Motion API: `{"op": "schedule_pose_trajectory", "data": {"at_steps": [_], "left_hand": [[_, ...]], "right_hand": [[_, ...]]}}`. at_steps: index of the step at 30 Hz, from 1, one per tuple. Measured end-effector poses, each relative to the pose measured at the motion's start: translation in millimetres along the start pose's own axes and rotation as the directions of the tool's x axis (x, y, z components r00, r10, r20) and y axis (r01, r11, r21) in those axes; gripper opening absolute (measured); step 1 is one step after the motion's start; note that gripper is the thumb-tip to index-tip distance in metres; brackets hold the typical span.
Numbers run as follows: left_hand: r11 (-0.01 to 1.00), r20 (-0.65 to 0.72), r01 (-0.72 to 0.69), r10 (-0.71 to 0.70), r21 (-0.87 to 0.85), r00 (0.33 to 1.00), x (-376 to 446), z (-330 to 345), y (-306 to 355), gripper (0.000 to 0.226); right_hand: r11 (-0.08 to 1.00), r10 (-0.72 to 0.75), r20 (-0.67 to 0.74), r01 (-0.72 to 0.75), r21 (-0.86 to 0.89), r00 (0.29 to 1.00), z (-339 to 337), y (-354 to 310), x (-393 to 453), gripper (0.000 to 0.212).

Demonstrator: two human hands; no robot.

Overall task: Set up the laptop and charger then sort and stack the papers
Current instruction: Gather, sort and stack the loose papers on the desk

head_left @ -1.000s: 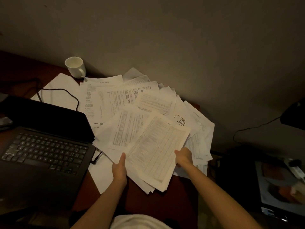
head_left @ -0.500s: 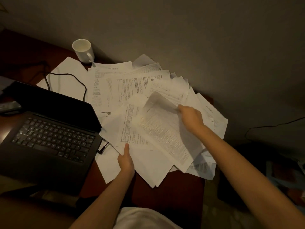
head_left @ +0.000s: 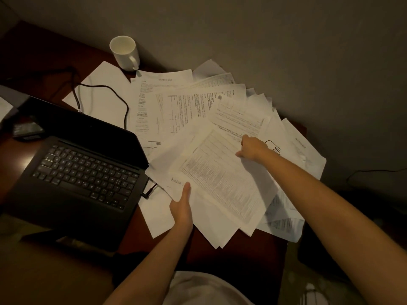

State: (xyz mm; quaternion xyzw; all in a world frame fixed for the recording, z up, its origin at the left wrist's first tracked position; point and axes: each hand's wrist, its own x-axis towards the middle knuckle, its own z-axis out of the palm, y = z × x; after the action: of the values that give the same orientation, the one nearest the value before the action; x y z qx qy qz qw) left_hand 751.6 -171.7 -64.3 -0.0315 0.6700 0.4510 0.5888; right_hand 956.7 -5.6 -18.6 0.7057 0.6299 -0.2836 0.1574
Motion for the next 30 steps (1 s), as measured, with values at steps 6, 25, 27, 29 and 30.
{"op": "schedule_pose_trajectory", "data": {"at_steps": [6,25,27,29,30], "left_hand": [[0.999,0.041,-0.034,0.034,0.005,0.999,3,-2,-5,0.061],[0.802,0.559,-0.566,0.385,0.192,0.734,-56,-14,76,0.029],[0.752,0.578,-0.627,0.424,0.204,0.697,-65,-13,83,0.030],[0.723,0.557,-0.666,0.482,0.184,0.676,-71,-7,86,0.034],[0.716,0.539,-0.678,0.511,0.164,0.669,-74,-4,87,0.034]], "right_hand": [[0.906,-0.003,-0.086,0.039,0.420,0.996,47,-2,-39,0.021],[0.399,-0.113,-0.039,0.081,0.913,0.993,29,42,-111,0.063],[0.288,-0.131,-0.118,0.152,0.945,0.984,23,39,-127,0.060],[0.214,-0.054,-0.219,0.226,0.951,0.974,17,39,-141,0.053],[0.188,-0.009,-0.254,0.251,0.949,0.967,13,38,-148,0.045]]}}
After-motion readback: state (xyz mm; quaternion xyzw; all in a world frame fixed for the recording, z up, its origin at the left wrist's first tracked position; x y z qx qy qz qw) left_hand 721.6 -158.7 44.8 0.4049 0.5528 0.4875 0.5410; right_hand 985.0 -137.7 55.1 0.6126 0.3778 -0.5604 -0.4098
